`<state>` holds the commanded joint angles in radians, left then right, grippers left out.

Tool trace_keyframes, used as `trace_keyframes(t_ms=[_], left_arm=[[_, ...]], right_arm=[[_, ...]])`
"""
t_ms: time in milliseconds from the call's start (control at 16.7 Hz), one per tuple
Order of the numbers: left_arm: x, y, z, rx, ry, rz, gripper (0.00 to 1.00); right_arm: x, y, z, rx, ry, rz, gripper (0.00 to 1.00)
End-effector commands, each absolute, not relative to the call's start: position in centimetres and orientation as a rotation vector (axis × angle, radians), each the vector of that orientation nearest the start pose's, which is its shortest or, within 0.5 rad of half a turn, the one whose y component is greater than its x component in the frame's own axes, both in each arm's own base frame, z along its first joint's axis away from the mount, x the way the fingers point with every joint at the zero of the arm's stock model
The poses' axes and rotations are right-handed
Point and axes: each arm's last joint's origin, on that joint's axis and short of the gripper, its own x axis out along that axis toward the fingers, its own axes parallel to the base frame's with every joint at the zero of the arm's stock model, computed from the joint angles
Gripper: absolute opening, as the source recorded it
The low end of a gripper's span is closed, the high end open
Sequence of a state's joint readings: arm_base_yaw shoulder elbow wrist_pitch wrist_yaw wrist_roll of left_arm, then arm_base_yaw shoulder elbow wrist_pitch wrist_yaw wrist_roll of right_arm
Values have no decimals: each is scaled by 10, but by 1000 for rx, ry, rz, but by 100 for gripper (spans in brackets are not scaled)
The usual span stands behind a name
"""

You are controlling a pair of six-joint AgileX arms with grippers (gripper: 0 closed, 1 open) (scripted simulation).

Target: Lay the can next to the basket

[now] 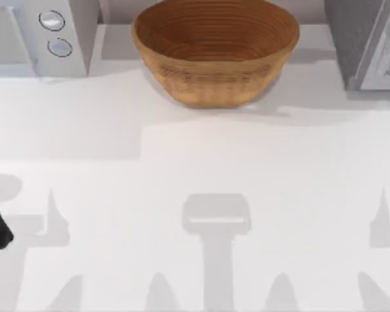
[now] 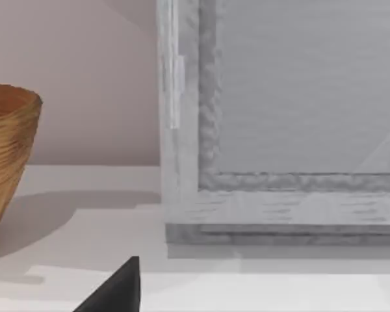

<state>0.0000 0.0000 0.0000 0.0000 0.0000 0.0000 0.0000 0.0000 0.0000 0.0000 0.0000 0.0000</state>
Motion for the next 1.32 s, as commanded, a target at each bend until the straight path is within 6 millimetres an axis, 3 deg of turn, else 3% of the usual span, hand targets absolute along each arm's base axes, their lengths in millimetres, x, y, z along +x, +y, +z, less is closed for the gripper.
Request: trace_keyframes(t_ms=[240, 480, 660, 900, 1140, 1320], left_arm=[[106, -1, 167, 20, 10, -2, 100], [111, -1, 202, 132, 101, -4, 100], [128, 0, 230, 258, 279, -15, 100], [173, 7, 244, 439, 677, -96, 100], [230, 18, 234, 567, 1116, -280, 100], [274, 31, 222, 610, 1353, -440, 100]], right_arm=[[106, -1, 160, 0, 0, 0, 100], [106, -1, 160, 0, 0, 0, 100], [106, -1, 160, 0, 0, 0, 100], [106, -1, 160, 0, 0, 0, 100], [106, -1, 160, 0, 0, 0, 100], [106, -1, 160, 0, 0, 0, 100]])
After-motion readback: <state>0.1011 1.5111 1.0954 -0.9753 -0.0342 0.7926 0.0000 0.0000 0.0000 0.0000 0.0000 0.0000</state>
